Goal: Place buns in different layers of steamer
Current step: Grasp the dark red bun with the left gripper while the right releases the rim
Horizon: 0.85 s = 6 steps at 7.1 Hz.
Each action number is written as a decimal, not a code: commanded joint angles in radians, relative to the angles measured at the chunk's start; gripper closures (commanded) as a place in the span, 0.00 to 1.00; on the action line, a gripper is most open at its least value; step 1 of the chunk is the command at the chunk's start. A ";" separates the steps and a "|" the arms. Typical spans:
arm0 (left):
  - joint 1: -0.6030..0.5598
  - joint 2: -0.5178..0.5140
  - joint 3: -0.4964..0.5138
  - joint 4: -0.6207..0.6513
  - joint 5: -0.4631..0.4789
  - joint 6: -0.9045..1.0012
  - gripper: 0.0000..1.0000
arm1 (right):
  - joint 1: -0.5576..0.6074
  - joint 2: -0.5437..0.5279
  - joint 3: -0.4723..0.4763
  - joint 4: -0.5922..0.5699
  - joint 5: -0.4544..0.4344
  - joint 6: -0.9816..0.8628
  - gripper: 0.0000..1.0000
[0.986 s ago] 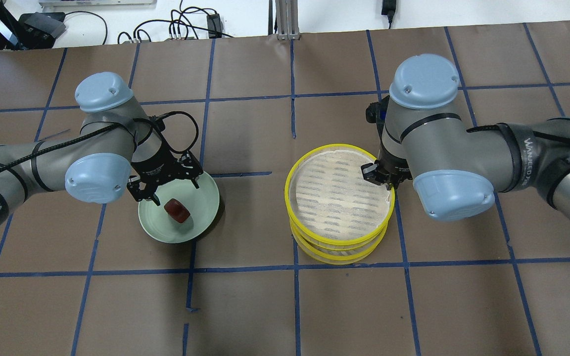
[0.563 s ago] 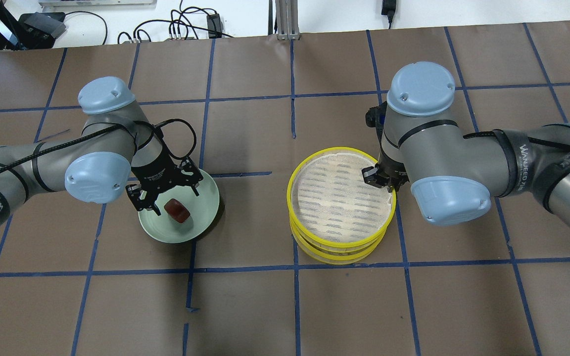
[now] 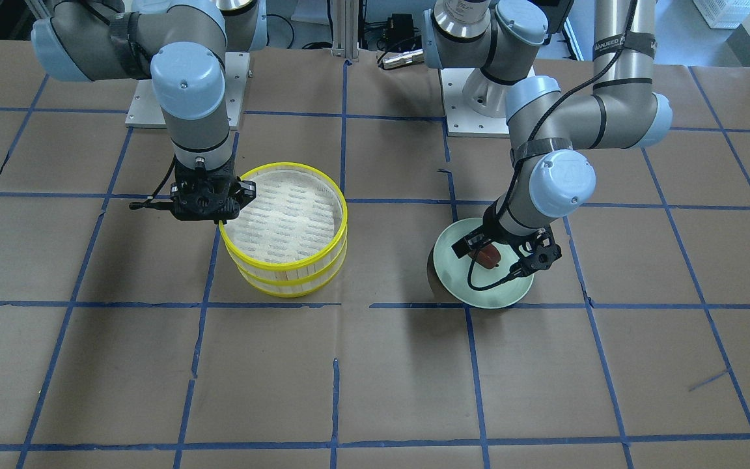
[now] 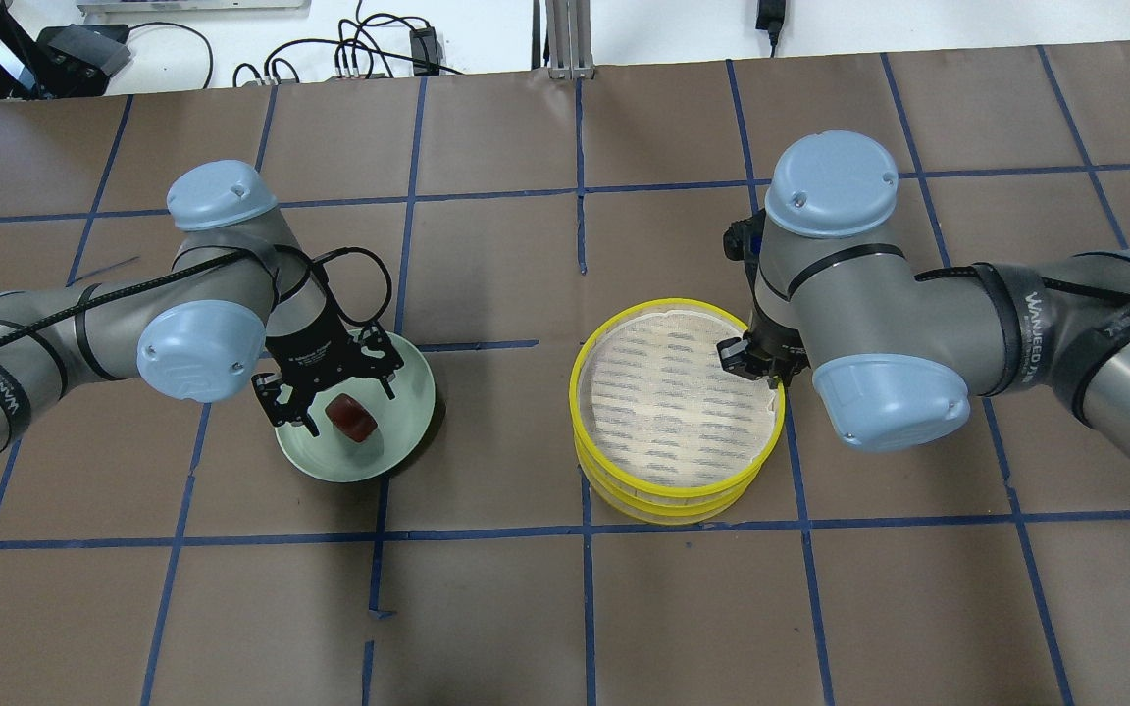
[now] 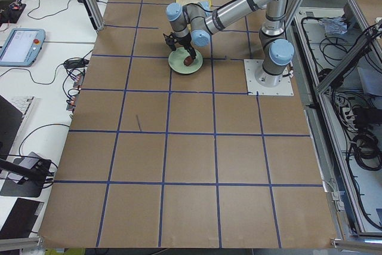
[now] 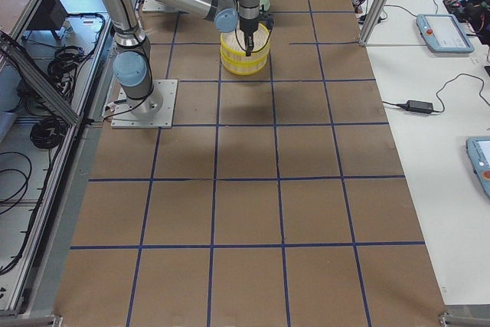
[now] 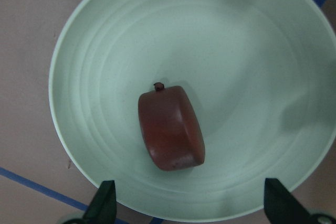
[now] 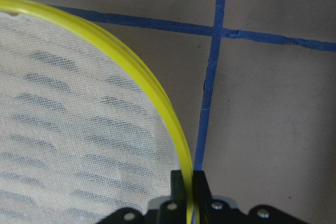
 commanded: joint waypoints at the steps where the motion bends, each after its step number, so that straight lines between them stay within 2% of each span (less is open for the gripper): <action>1: 0.000 -0.015 -0.001 0.005 0.002 0.005 0.05 | -0.002 -0.001 0.014 -0.002 0.020 0.000 0.96; 2: 0.000 -0.024 0.001 0.005 0.007 0.016 0.13 | -0.002 0.001 0.016 -0.002 0.016 -0.002 0.96; 3: 0.000 -0.026 0.004 0.006 0.022 0.021 0.29 | -0.002 0.001 0.017 -0.002 0.016 -0.002 0.95; 4: 0.002 -0.026 0.001 0.005 0.022 0.045 0.55 | -0.002 0.001 0.017 -0.002 0.013 -0.002 0.93; 5: 0.003 -0.026 0.001 0.005 0.024 0.079 0.77 | -0.002 -0.001 0.014 -0.001 0.010 -0.002 0.41; 6: 0.005 -0.026 0.004 0.005 0.024 0.084 0.98 | -0.012 -0.008 0.003 0.001 0.011 -0.003 0.24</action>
